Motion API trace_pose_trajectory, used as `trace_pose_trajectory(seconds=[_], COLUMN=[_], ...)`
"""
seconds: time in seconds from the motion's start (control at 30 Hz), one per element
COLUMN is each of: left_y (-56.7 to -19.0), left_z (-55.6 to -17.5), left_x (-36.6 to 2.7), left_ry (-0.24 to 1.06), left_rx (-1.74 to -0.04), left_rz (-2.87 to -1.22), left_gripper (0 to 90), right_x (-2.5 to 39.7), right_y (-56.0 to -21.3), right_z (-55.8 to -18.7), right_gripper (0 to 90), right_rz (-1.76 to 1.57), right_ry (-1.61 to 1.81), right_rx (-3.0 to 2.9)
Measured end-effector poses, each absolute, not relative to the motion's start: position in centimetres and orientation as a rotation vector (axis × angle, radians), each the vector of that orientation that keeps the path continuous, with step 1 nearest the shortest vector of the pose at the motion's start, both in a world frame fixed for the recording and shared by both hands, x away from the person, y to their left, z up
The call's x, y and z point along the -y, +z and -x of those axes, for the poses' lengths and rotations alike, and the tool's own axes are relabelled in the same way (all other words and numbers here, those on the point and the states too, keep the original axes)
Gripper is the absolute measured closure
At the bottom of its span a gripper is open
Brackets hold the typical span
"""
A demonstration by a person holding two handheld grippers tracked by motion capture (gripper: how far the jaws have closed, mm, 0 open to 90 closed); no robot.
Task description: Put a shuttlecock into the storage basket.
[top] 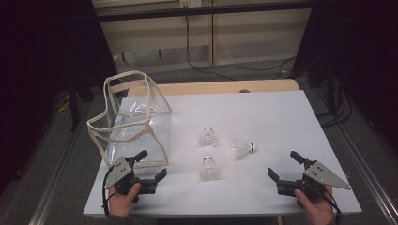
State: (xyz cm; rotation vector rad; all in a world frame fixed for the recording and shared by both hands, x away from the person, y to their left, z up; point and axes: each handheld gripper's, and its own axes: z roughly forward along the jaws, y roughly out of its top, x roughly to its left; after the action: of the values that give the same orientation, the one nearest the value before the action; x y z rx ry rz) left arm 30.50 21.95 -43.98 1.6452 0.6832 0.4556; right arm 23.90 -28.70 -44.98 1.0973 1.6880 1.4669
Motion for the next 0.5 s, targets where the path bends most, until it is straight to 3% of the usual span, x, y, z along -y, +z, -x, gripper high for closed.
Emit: trace_pose_trajectory(seconds=[0.5], left_y=[-43.89], left_z=[-30.39], left_x=[-21.45], left_ry=[0.427], left_rx=[-0.668], left_rz=[-1.663], left_gripper=[1.3], right_x=[28.5], right_y=[-45.01], right_z=[-24.19], right_gripper=[0.6], right_rz=[-1.073], right_ry=[1.47], right_rx=[-1.704])
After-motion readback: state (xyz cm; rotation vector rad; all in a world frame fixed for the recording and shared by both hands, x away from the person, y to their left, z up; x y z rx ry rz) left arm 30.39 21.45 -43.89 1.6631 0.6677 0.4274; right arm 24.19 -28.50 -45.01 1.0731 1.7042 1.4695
